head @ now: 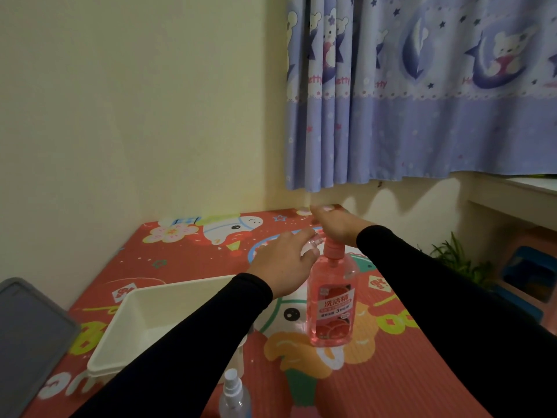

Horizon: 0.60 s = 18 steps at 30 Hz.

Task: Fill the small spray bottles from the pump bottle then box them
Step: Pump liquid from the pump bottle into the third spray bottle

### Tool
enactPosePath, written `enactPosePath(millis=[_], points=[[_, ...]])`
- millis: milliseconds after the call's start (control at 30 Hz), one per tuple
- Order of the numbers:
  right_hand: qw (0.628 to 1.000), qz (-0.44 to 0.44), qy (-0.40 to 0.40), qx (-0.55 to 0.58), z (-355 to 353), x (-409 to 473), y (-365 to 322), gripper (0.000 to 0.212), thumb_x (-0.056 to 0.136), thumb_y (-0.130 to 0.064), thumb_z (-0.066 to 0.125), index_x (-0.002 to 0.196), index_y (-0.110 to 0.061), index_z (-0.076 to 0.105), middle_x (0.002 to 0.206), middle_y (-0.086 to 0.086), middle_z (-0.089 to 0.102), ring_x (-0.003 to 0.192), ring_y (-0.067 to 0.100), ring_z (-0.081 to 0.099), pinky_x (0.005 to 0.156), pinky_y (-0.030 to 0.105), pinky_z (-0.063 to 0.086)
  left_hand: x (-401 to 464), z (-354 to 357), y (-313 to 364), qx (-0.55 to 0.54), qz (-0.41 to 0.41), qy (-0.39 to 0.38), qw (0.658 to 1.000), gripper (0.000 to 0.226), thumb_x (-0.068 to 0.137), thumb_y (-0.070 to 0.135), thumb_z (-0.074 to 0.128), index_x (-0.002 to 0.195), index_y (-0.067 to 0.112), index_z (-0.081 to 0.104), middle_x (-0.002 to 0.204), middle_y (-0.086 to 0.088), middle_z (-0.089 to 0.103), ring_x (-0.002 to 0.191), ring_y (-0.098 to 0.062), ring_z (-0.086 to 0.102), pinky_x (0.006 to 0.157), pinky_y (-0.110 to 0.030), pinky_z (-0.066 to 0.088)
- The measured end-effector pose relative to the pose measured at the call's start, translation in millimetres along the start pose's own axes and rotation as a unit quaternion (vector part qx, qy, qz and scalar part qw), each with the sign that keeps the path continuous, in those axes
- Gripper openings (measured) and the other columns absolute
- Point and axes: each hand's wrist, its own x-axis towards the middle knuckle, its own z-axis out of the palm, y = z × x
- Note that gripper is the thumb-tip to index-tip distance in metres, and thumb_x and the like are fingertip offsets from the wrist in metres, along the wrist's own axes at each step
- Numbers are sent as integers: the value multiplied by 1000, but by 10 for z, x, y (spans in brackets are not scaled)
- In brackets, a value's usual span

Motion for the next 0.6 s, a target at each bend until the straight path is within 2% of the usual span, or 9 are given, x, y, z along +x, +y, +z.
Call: enactPosePath(millis=[67,167,233,333,433,500,600], points=[[1000,0,1,-20,-26,24,0,53,105,-37,19,145,-7,37,152,15,36,140,31,35,115,39,25,-5,-34,12,1,3,-2,1000,45,99,44,36,143,33,36,133,-9,50,118,-27,49,97,-43,41],[999,18,20,-47,-99,87,0,76,95,-63,14,144,-13,43,152,13,39,139,29,37,117,46,24,10,-121,58,-15,19,8,1000,46,101,41,37,145,31,35,135,-7,49,121,-25,48,96,-36,39],[998,23,25,-60,-133,136,5,83,90,-70,11,140,-16,49,145,12,48,134,29,44,114,48,29,7,-147,89,-18,27,19,999,45,101,41,37,145,31,35,135,-6,50,120,-24,49,94,-34,38],[1000,7,15,-12,-44,148,23,84,88,-71,16,138,-13,51,145,11,49,133,27,46,114,48,29,-5,-104,52,-13,19,8,1000,45,100,42,36,144,33,34,132,-8,50,119,-26,49,97,-41,41],[999,9,12,44,39,157,79,76,88,-67,25,136,-13,51,145,8,49,130,26,49,114,48,31,-12,-77,7,2,10,-11,1000,44,99,43,36,142,34,35,130,-8,51,117,-27,50,98,-46,42],[1000,6,9,27,29,153,83,73,92,-63,23,140,-13,48,147,9,46,133,26,45,115,48,29,-16,-80,23,1,16,-11,1000,43,99,43,37,141,33,37,128,-9,52,114,-27,52,95,-44,43],[1000,13,19,-10,-23,139,47,87,84,-72,18,142,-13,45,149,12,43,136,28,42,115,49,28,3,-129,45,-7,24,-10,1000,42,100,41,39,141,31,39,129,-7,54,114,-25,52,92,-39,43]])
